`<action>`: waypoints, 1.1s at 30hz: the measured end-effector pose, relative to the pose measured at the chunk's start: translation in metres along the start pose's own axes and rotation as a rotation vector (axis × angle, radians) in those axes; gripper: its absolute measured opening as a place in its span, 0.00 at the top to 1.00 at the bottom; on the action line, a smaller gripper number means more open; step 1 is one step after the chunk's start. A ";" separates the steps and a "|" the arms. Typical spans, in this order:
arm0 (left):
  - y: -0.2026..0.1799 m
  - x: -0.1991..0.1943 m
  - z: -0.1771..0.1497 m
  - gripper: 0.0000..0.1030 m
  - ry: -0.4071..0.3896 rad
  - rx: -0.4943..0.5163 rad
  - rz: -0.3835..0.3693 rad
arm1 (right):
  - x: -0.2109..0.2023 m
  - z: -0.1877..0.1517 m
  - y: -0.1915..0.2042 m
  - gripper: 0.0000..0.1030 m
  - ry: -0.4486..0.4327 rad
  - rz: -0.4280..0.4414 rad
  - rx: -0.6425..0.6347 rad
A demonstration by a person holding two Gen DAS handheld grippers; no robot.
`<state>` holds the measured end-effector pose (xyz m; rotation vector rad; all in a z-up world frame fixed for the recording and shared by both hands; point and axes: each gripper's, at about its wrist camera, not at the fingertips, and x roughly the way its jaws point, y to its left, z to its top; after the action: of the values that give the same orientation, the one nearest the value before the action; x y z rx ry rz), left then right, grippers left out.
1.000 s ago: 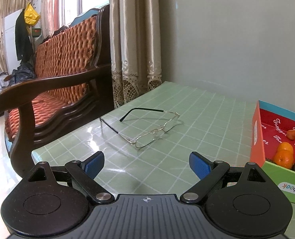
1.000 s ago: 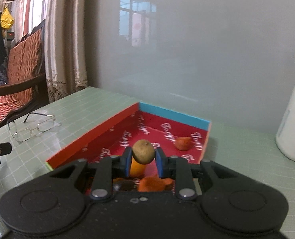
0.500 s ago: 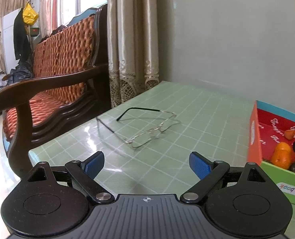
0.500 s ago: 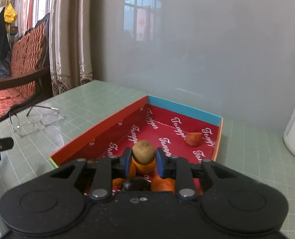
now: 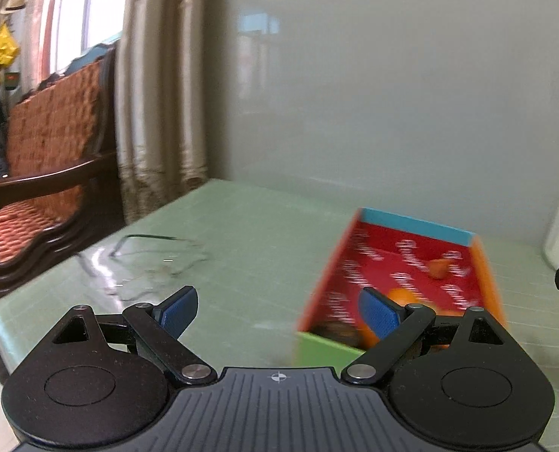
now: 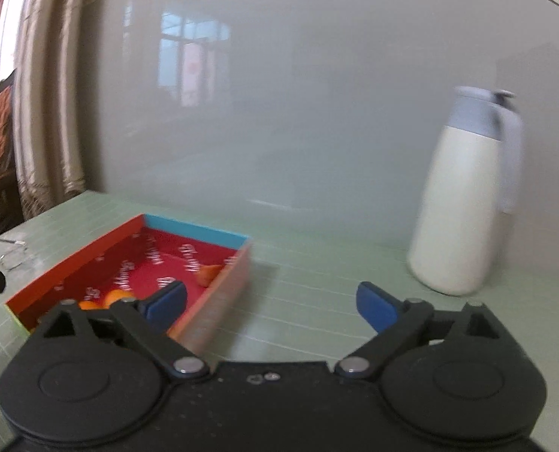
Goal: Organize fruits
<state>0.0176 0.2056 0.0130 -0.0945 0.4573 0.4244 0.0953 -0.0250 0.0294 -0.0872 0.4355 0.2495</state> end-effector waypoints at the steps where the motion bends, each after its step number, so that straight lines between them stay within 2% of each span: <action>1: -0.008 -0.002 -0.001 0.10 0.002 0.004 -0.012 | -0.005 -0.001 -0.006 0.02 -0.004 -0.007 0.000; 2: -0.015 -0.004 -0.001 0.09 0.004 0.009 -0.025 | -0.009 -0.001 -0.012 0.01 -0.009 -0.017 -0.002; 3: -0.023 -0.007 -0.002 0.01 0.004 0.014 -0.037 | -0.012 -0.001 -0.017 0.00 -0.011 -0.024 -0.005; 7: -0.047 -0.022 -0.007 0.00 -0.015 0.036 -0.071 | -0.028 -0.003 -0.038 0.00 -0.023 -0.042 0.001; 11: -0.064 -0.038 -0.017 0.00 -0.002 0.065 -0.107 | -0.046 -0.008 -0.055 0.00 -0.019 -0.044 0.021; 16: -0.080 -0.063 -0.033 0.00 -0.007 0.129 -0.118 | -0.075 -0.027 -0.070 0.00 0.006 -0.054 0.036; 19: -0.080 -0.080 -0.037 0.00 -0.030 0.162 -0.111 | -0.097 -0.040 -0.078 0.00 0.008 -0.067 0.038; 24: -0.072 -0.102 -0.044 0.00 -0.024 0.155 -0.119 | -0.124 -0.061 -0.085 0.00 0.011 -0.105 0.034; 26: -0.068 -0.108 -0.049 0.00 -0.011 0.143 -0.121 | -0.132 -0.065 -0.092 0.00 0.008 -0.134 0.083; 28: -0.064 -0.115 -0.050 0.00 -0.020 0.120 -0.137 | -0.140 -0.064 -0.101 0.00 -0.027 -0.108 0.140; 33: -0.065 -0.118 -0.050 0.00 -0.035 0.135 -0.136 | -0.135 -0.064 -0.103 0.00 0.002 -0.155 0.111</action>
<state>-0.0716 0.0931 0.0210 0.0122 0.4406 0.2605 -0.0227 -0.1629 0.0326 -0.0123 0.4410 0.0726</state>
